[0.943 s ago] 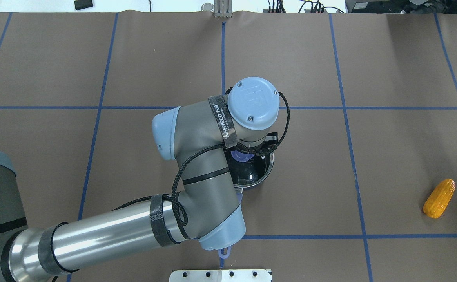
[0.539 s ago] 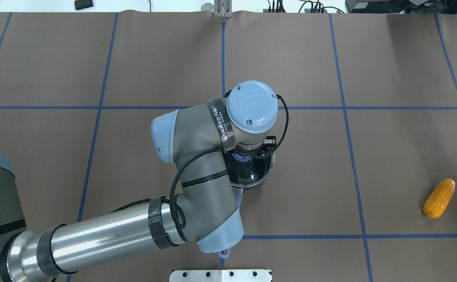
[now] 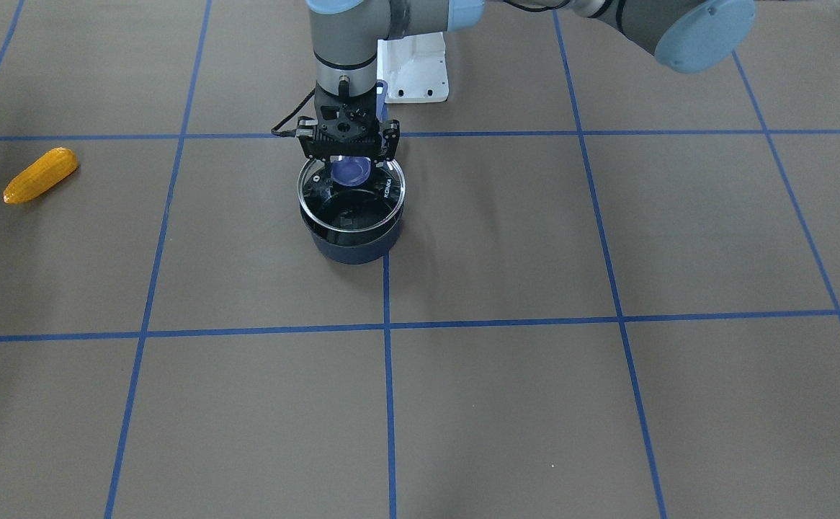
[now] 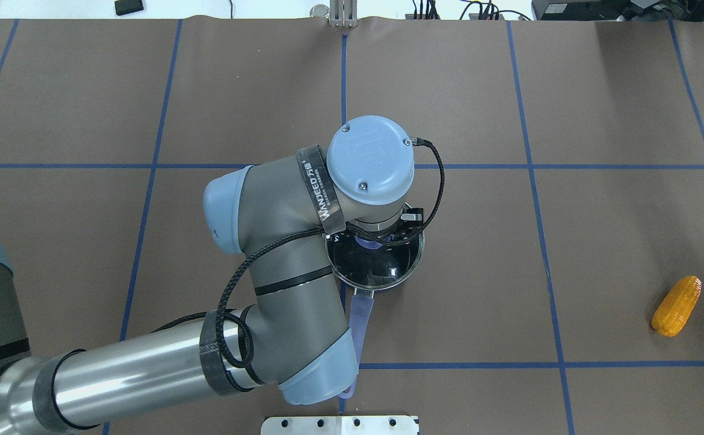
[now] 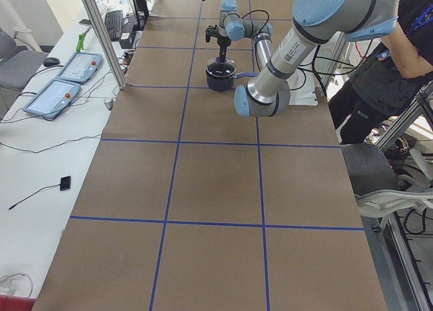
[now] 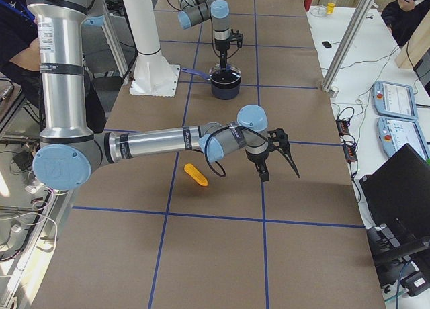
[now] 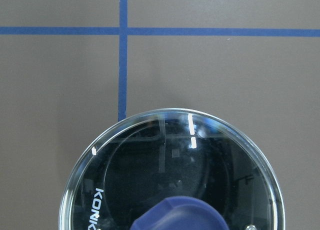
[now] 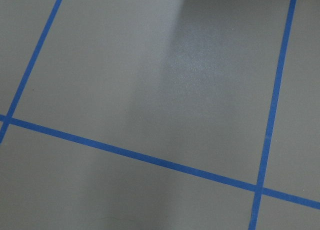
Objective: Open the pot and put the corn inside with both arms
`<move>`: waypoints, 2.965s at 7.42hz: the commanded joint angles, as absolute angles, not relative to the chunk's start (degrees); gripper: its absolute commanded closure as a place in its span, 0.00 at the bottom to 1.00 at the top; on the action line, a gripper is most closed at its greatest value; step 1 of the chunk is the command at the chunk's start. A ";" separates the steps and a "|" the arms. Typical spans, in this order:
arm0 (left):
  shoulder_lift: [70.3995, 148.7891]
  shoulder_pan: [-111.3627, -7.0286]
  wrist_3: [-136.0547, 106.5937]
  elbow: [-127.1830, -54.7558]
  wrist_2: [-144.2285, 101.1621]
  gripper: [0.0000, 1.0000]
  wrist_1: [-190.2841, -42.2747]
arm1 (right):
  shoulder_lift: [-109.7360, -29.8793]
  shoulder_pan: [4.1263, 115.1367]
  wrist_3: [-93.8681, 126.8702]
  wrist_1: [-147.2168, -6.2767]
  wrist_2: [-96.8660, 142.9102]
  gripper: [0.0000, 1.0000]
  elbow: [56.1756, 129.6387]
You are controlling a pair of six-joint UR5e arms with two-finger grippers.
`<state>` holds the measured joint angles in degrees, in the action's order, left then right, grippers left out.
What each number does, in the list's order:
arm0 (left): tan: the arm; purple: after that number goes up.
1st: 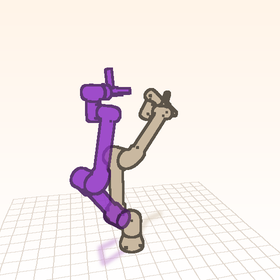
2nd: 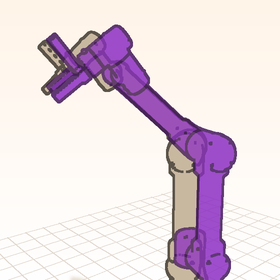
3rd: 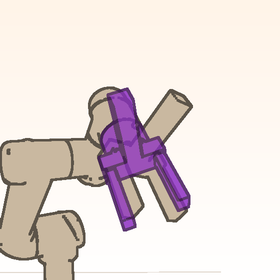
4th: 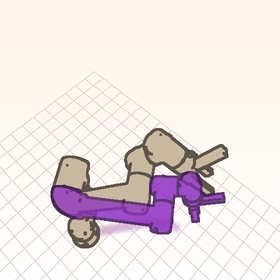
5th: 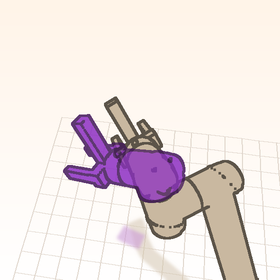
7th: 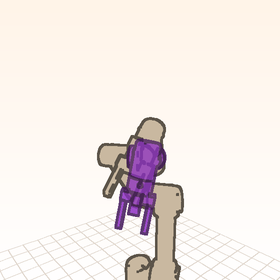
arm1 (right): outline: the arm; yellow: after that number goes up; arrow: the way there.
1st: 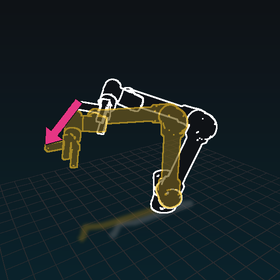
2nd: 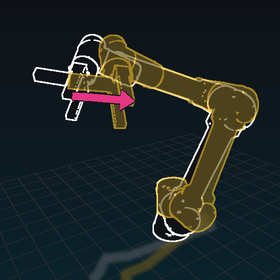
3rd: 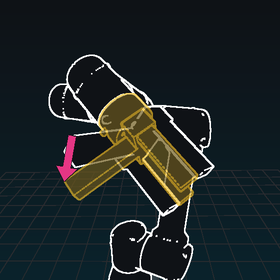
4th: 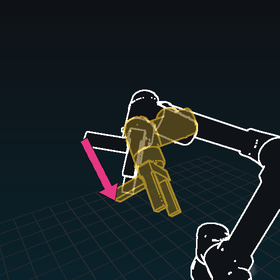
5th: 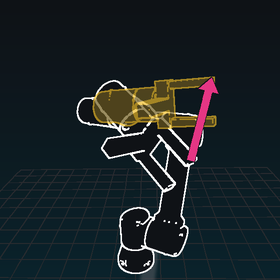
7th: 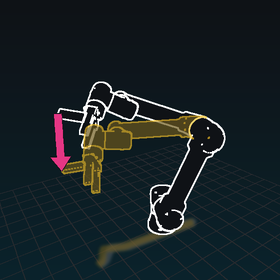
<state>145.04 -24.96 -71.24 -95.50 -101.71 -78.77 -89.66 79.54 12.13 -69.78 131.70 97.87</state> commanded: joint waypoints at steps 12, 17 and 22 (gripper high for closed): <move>78.13 -55.00 -5.47 -109.50 -121.35 1.00 -117.25 | -89.38 79.37 12.13 -69.79 131.66 0.00 97.82; 85.16 -56.07 -5.36 -95.28 -124.28 0.78 -125.16 | -89.21 79.28 12.13 -69.79 131.66 0.00 97.82; 85.87 -62.01 -5.97 -95.27 -125.50 0.01 -124.02 | -89.03 79.28 12.13 -69.79 131.66 0.00 97.91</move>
